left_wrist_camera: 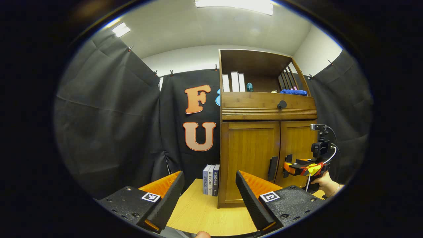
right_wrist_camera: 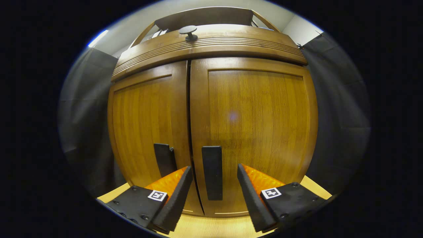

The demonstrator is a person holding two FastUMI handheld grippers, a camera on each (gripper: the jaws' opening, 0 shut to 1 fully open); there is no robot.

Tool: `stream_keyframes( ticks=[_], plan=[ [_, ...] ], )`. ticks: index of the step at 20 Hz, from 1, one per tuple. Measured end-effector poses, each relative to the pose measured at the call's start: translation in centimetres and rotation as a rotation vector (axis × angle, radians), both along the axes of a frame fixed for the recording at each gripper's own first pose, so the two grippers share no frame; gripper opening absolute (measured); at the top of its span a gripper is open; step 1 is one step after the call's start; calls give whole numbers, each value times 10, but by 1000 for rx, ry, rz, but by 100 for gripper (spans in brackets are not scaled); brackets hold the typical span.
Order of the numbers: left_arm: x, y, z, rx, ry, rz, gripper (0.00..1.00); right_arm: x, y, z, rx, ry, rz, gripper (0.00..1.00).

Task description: Open the right door of the double-door shoe cabinet with the right hand, and open the left door with the left hand.

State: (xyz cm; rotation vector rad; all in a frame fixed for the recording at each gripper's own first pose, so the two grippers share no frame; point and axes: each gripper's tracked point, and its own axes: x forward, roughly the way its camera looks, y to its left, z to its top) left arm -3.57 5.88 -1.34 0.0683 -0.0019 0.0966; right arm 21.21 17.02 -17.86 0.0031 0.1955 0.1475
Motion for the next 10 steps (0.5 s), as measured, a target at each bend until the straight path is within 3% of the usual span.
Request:
stream_keyframes(
  ticks=[3,5,7,8,9,10],
  plan=[
    [0,3,-3,-6,3,4,92,11,3,-11,1,31,-3,86],
    [0,5,-4,-7,7,10,92,14,2,-15,-1,43,-11,64],
    [0,7,-5,-8,10,15,92,15,1,-15,-3,49,-14,68],
    [0,8,-5,-9,12,18,92,17,1,-16,-4,52,-15,62],
    [-1,8,-6,-11,14,19,92,19,2,-18,4,61,-10,68],
    [0,9,-6,-14,16,20,94,18,3,-19,12,71,-14,59]
  ],
)
